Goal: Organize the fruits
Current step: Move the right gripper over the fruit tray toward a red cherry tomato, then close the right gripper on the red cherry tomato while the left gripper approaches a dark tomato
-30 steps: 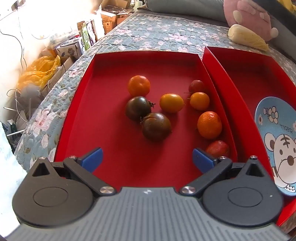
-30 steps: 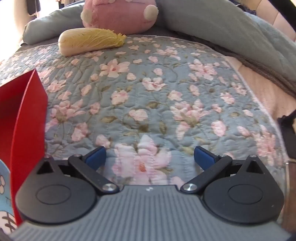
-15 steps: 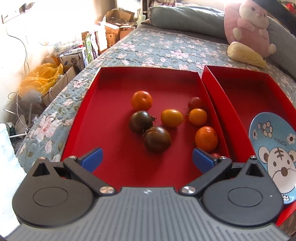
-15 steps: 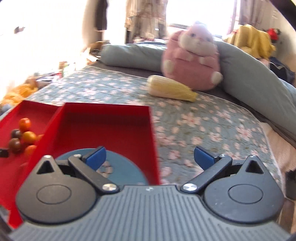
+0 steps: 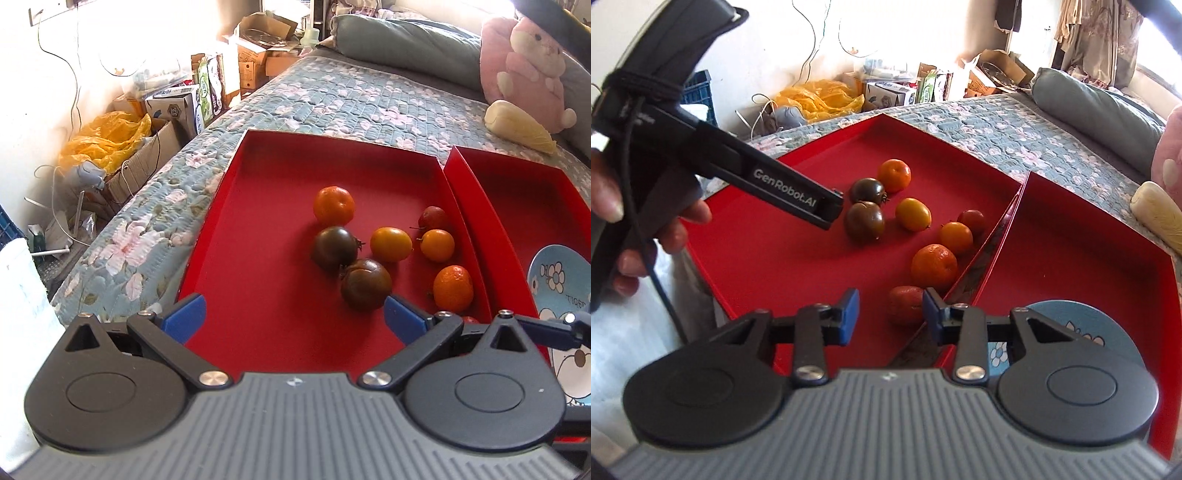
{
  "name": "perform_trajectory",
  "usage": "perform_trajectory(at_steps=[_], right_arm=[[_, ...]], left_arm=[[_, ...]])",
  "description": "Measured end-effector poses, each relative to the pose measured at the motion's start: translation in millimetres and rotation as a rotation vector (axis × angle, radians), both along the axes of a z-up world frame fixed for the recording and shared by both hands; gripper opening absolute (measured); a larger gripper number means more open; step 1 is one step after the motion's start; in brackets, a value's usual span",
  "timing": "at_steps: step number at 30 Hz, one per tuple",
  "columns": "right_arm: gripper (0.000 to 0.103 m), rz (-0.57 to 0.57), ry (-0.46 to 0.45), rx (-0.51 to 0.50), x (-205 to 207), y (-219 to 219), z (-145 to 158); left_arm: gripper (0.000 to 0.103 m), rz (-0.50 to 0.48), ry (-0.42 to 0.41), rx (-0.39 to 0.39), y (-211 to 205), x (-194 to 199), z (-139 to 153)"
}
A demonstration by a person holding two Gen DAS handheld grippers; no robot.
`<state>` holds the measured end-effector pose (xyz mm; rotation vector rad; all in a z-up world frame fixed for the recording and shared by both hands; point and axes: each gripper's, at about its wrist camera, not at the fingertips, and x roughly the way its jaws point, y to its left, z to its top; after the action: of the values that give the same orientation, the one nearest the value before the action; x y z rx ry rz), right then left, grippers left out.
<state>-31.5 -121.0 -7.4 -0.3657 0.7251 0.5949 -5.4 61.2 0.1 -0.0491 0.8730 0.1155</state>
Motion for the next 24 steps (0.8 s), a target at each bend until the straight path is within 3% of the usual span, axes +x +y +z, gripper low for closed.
perform_trajectory(at_steps=[6,17,21,24], right_arm=[[0.030,0.034,0.010,-0.156,21.2,20.9,-21.6],[0.034,0.131,-0.127,-0.412,6.1,48.6,-42.2],[0.033,0.113,-0.122,-0.362,1.5,37.8,-36.8],[0.033,0.077,-0.014,-0.198,3.6,21.3,-22.6]], left_arm=[[0.096,-0.027,0.019,-0.021,-4.6,6.3,-3.6],[0.086,-0.075,0.051,-0.067,-6.3,12.6,-12.5],[0.085,-0.095,0.051,-0.064,-10.9,14.6,-14.7],[0.085,-0.118,0.035,-0.050,-14.9,19.2,-15.8]])
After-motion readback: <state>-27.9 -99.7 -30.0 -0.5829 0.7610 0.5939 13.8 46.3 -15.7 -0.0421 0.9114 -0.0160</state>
